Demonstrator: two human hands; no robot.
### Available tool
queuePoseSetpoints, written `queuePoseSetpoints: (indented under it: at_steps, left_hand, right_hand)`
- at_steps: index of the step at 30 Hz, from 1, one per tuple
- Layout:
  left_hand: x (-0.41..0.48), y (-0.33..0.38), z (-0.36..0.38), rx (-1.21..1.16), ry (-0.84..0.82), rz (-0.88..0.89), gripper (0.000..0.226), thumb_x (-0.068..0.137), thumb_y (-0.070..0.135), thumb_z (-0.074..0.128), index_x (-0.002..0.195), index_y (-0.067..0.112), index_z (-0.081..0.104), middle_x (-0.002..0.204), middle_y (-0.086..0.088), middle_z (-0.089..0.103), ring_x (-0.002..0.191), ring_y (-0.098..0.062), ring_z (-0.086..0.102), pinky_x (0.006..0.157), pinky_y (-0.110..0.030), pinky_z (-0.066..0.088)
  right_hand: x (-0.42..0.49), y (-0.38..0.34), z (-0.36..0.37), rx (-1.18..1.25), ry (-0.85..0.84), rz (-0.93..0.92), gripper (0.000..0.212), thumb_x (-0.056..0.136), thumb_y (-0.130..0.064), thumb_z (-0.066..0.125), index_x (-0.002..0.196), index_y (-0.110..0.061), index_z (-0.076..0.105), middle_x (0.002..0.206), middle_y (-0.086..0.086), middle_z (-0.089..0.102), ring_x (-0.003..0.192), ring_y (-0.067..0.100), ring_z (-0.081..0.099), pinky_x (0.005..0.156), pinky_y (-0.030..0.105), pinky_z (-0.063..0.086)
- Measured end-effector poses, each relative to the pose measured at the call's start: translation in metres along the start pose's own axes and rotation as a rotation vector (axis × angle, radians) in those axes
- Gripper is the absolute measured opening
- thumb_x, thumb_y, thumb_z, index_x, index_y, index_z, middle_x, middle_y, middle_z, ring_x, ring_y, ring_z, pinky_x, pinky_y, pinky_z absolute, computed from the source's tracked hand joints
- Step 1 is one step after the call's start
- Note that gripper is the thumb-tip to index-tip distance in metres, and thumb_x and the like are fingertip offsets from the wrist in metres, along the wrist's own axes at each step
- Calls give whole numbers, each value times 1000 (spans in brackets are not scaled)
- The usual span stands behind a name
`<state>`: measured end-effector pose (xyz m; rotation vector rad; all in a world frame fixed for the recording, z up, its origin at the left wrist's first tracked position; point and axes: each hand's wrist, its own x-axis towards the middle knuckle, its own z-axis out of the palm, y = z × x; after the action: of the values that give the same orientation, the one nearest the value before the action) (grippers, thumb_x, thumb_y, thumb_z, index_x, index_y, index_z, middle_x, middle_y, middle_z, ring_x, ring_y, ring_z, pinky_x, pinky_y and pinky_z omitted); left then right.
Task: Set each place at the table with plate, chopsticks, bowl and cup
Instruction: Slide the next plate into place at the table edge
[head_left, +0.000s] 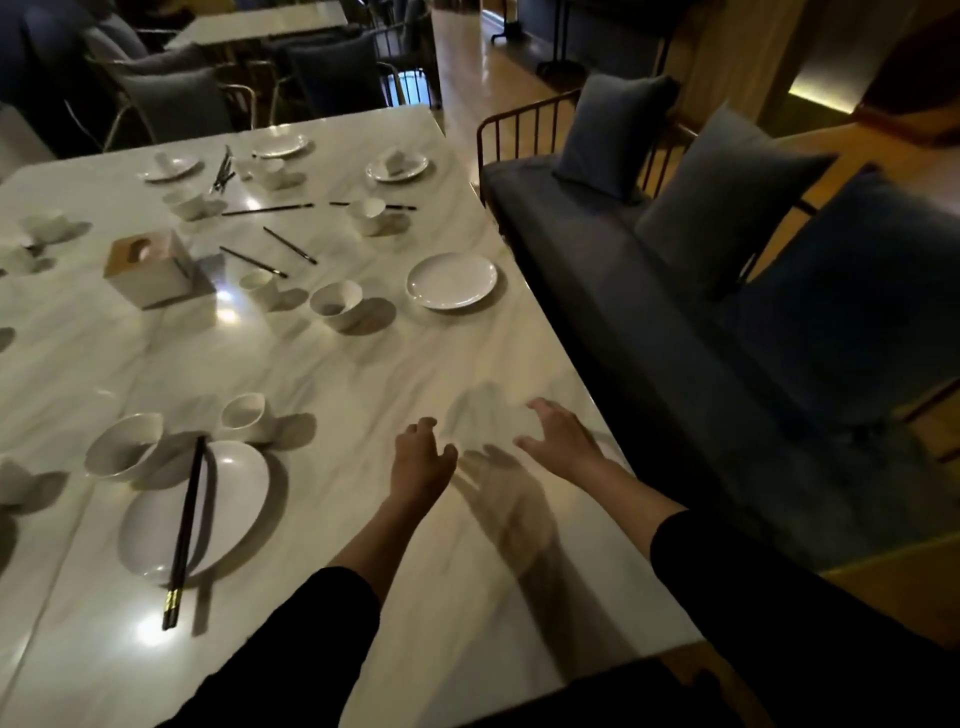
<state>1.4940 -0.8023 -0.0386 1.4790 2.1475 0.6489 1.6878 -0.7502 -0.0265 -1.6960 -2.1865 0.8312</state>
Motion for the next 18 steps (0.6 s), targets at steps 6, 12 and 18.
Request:
queuePoseSetpoints:
  at_steps: [6, 12, 18]
  left_hand:
    - [22, 35, 24, -33, 39, -60, 51, 85, 18, 59, 133, 2, 47, 127, -22, 54, 120, -34, 50, 95, -41, 44]
    - [50, 101, 59, -81, 142, -185, 51, 85, 16, 59, 132, 1, 47, 127, -24, 54, 121, -36, 48, 97, -42, 43]
    - [61, 158, 75, -94, 225, -250, 52, 85, 16, 59, 133, 1, 46, 128, -24, 53, 122, -37, 46, 99, -41, 39]
  right_hand:
    - [30, 40, -37, -21, -18, -5, 64, 87, -38, 64, 141, -13, 39, 143, 9, 47, 131, 27, 45, 104, 37, 39]
    - [79, 82, -88, -20, -105, -110, 64, 87, -36, 63, 141, -15, 38, 141, 8, 46, 130, 27, 44, 105, 42, 40]
    - [128, 102, -141, -37, -146, -244, 57, 87, -32, 64, 137, -16, 42, 138, 7, 49, 126, 26, 47, 103, 41, 41]
